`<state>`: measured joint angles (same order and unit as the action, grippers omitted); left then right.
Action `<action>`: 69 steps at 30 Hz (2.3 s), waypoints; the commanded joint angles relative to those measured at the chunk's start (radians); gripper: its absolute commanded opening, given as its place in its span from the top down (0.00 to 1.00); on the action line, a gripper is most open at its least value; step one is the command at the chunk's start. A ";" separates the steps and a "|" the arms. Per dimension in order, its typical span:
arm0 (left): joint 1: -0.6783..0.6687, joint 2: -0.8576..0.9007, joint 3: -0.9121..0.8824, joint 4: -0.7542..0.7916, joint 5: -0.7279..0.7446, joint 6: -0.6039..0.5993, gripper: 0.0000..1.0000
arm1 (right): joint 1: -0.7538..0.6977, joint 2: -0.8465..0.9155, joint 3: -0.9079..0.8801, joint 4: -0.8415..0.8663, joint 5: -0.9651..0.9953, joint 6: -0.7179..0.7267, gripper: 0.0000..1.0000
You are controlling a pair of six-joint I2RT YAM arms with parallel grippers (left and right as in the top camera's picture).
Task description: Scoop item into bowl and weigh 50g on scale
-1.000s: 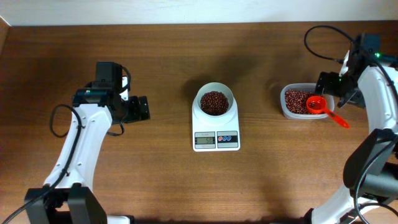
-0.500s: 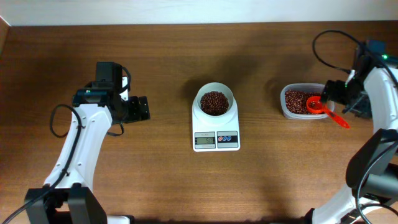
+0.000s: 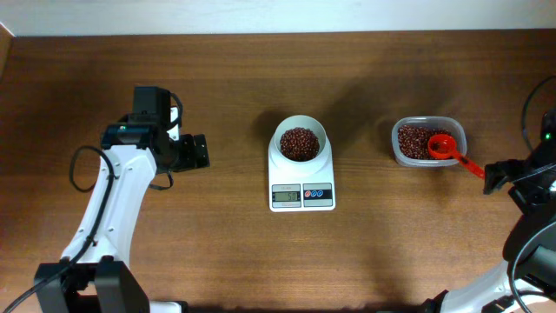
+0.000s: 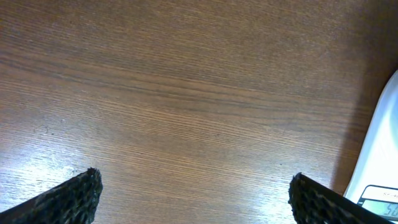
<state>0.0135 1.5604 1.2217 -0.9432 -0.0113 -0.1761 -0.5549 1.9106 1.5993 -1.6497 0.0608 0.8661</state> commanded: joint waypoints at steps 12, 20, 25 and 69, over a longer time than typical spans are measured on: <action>0.002 -0.001 0.014 -0.002 -0.003 0.010 0.01 | 0.202 -0.001 -0.024 0.094 0.095 0.216 0.01; 0.002 -0.001 0.014 -0.002 -0.003 0.010 0.01 | 0.200 -0.001 -0.154 0.340 0.246 0.216 0.01; 0.002 -0.001 0.014 -0.001 -0.003 0.010 0.01 | 0.200 -0.001 -0.153 0.518 0.266 0.186 0.01; -0.010 -0.004 0.014 0.076 0.285 0.091 1.00 | 0.241 -0.024 0.117 0.254 -0.185 -0.990 0.01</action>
<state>0.0135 1.5616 1.2232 -0.8574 0.1062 -0.1570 -0.3168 1.9125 1.7164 -1.3956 -0.1116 -0.1165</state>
